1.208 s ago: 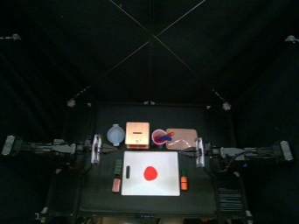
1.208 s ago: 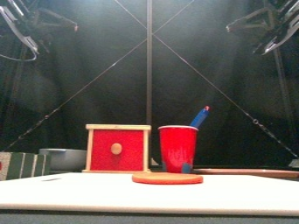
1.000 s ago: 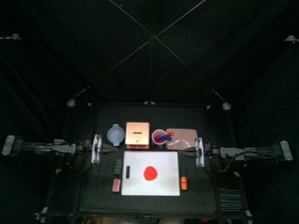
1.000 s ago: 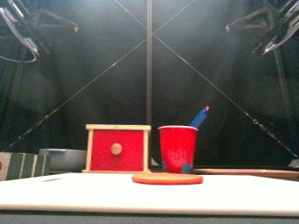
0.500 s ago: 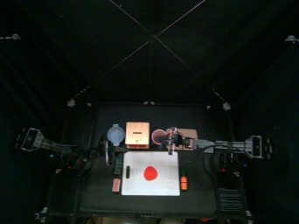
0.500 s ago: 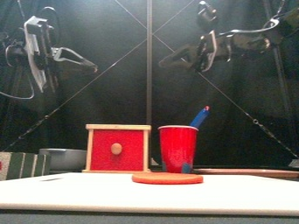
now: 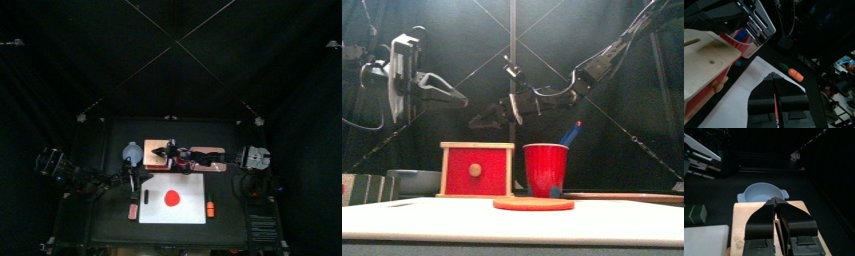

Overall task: Get the cutter from the drawer then cut the dough then place the extra dough in the bowl
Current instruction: Open the drawer

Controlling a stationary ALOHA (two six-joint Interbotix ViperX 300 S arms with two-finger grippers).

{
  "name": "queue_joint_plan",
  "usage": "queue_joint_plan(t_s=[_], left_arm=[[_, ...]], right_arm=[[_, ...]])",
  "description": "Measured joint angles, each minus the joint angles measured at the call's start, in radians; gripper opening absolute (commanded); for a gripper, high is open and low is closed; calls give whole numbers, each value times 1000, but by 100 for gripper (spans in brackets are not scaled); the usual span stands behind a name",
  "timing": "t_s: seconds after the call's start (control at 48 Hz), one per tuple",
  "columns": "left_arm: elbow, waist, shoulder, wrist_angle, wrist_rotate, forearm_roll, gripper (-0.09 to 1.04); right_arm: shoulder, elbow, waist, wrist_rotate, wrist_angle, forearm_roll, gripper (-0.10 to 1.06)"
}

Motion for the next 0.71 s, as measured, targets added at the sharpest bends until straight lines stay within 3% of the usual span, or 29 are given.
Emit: queue_joint_plan(t_s=[0.125, 0.188, 0.438, 0.521, 0.708], left_arm=[[-60, -2, 61, 3, -3, -115, 10], [-86, -2, 81, 6, -5, -135, 15], [-150, -3, 104, 61, -61, -270, 72], [-173, -5, 129, 75, -124, -318, 83], [-207, -2, 206, 84, -268, -367, 85]], right_arm=[[18, -15, -2, -2, 43, -2, 1], [25, -20, -3, -2, 63, -6, 1], [26, -29, -2, 0, 115, -25, 1], [26, -32, -2, 0, 126, -31, 1], [25, -35, -2, 0, 129, -35, 1]])
